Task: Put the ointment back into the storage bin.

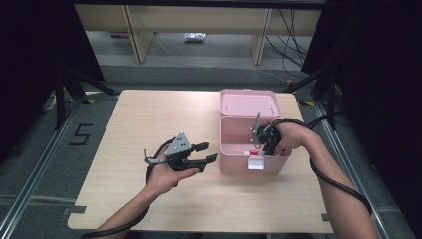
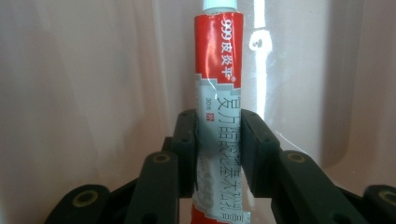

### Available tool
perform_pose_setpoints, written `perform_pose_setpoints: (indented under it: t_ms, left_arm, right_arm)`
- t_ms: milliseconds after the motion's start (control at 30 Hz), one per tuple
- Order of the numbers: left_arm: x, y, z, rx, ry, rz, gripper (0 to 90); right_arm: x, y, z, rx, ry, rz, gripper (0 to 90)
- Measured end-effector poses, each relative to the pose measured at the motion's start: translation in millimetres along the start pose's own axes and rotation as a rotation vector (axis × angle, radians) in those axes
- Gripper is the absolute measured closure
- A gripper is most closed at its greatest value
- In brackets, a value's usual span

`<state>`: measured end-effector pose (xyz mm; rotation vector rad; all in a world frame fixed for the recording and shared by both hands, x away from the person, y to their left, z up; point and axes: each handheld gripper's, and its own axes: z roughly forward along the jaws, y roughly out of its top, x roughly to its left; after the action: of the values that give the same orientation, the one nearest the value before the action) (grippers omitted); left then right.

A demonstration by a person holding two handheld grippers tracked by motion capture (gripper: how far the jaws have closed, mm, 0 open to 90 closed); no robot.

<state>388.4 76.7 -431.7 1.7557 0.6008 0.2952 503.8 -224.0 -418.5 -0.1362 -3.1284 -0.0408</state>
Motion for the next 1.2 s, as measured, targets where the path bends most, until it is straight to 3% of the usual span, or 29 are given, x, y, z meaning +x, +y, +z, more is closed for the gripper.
perform_pose_setpoints:
  t_ms: [233, 333, 367, 500, 533, 600, 633, 667, 700, 733, 800, 833, 867, 967, 1000, 1100, 1133, 1167, 1200]
  left_arm:
    - [-0.1, 0.1, 0.2, 0.000, 0.001, -0.002, 47.0]
    - [0.0, -0.1, 0.1, 0.001, 0.002, -0.003, 47.0]
    - [0.0, -0.2, 0.1, 0.002, 0.002, -0.003, 47.0]
    - [-0.2, 0.2, 0.2, 0.000, 0.001, -0.001, 47.0]
    - [-0.4, 0.3, 0.4, 0.000, 0.001, -0.001, 47.0]
    - [-0.6, 0.4, 0.8, -0.001, -0.001, 0.000, 47.0]
    - [-0.7, 0.5, 0.9, -0.002, -0.002, 0.002, 47.0]
    - [-0.9, 0.6, 1.0, -0.001, -0.002, 0.002, 47.0]
    - [-1.0, 0.5, 1.1, 0.000, -0.002, 0.002, 47.0]
    - [-1.1, 0.4, 1.2, 0.000, -0.002, 0.002, 47.0]
    - [-1.1, 0.4, 1.1, -0.001, -0.002, 0.001, 47.0]
    - [-1.0, 0.4, 0.9, -0.001, -0.002, 0.002, 47.0]
    - [-0.9, 0.3, 0.9, -0.002, -0.001, 0.002, 47.0]
    - [-1.8, -0.2, 1.5, -0.003, -0.004, -0.004, 47.1]
    - [-2.0, -0.4, 1.7, -0.004, -0.004, -0.005, 47.1]
    - [-2.3, -1.0, 2.4, -0.002, -0.004, -0.002, 47.2]
    - [-2.5, -1.1, 2.6, -0.002, -0.004, -0.003, 47.3]
    - [-2.7, -1.2, 3.2, -0.003, -0.009, 0.000, 47.4]
    - [-3.1, -1.2, 3.5, -0.003, -0.009, 0.000, 47.6]
  right_arm:
    - [-0.3, -0.1, 0.3, -0.003, 0.002, 0.001, 70.4]
    - [0.5, -0.5, 0.4, -0.011, 0.003, 0.027, 67.9]
    - [-1.1, -0.6, 0.2, -0.019, 0.000, 0.010, 67.0]
    - [-0.8, -2.4, -3.9, -0.029, -0.004, 0.038, 64.9]
    - [1.9, -2.5, -6.1, -0.043, -0.001, 0.083, 64.5]
    - [-1.5, -4.0, -8.8, -0.044, -0.016, 0.034, 64.5]
    - [-1.7, -4.7, -10.3, -0.043, -0.027, 0.039, 64.5]
    - [0.3, -5.6, -12.7, -0.033, -0.035, 0.073, 64.4]
    - [-1.1, -6.1, -13.5, -0.049, -0.041, 0.055, 64.5]
    - [0.6, -6.9, -15.4, -0.048, -0.032, 0.084, 64.4]
    - [-2.0, -8.3, -16.6, -0.066, -0.048, 0.038, 64.5]
    - [-1.6, -9.0, -17.5, -0.070, -0.047, 0.043, 64.6]
    - [0.8, -10.2, -20.1, -0.064, -0.053, 0.080, 64.7]
    - [-0.7, -12.3, -24.4, -0.100, -0.072, 0.046, 65.4]
    - [2.2, -13.5, -26.5, -0.100, -0.073, 0.089, 65.5]
    - [2.9, -16.2, -31.5, -0.141, -0.087, 0.103, 65.5]
    - [5.3, -17.9, -34.9, -0.138, -0.102, 0.146, 65.7]
    - [4.2, -18.6, -35.8, -0.153, -0.108, 0.126, 65.8]
    - [6.6, -20.8, -38.8, -0.162, -0.119, 0.165, 66.5]
